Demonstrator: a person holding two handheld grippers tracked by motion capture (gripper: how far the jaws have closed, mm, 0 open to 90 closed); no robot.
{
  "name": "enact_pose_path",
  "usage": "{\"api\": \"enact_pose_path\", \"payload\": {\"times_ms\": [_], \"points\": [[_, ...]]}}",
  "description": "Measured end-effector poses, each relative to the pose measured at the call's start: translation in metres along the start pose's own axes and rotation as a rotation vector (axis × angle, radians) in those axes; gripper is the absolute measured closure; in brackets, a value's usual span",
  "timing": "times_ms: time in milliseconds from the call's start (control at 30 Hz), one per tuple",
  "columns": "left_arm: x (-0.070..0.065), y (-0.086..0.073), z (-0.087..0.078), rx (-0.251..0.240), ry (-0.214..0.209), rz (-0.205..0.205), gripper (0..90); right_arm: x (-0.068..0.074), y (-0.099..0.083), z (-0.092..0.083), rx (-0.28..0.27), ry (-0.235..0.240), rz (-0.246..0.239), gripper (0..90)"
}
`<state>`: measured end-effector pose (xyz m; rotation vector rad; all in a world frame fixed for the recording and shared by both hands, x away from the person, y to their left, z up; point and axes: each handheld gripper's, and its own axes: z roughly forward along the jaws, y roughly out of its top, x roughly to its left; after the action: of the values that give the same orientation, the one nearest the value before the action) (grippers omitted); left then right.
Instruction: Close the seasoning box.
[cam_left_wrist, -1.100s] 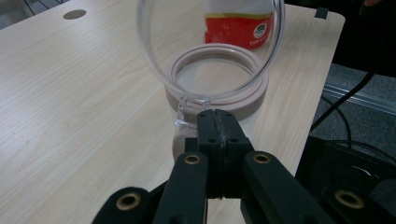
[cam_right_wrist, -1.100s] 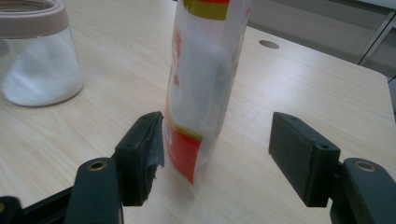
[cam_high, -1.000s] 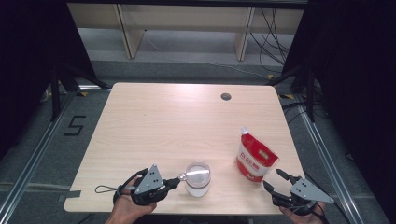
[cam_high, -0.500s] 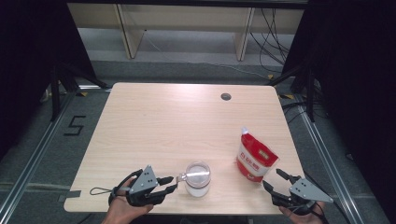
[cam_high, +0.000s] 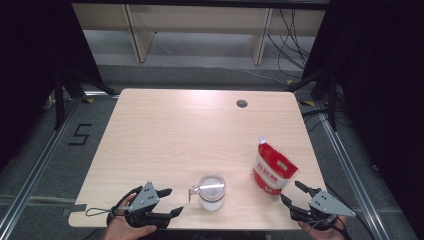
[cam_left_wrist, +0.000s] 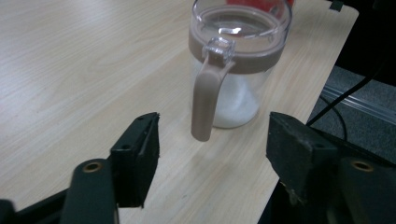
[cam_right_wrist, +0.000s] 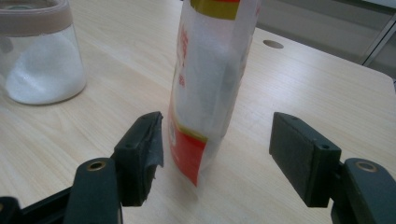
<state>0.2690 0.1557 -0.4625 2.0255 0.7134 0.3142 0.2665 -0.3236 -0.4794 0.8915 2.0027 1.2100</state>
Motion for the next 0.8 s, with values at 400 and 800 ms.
{"api": "enact_pose_path", "payload": {"times_ms": [400, 800], "points": [[0.001, -0.013, -0.001, 0.005, 0.018, 0.005, 23.9, 0.002, 0.0, 0.0, 0.013, 0.027, 0.028, 35.2], [0.004, -0.023, -0.003, -0.016, 0.047, -0.018, 20.2, 0.001, 0.0, 0.001, 0.002, 0.021, 0.017, 32.5]]}}
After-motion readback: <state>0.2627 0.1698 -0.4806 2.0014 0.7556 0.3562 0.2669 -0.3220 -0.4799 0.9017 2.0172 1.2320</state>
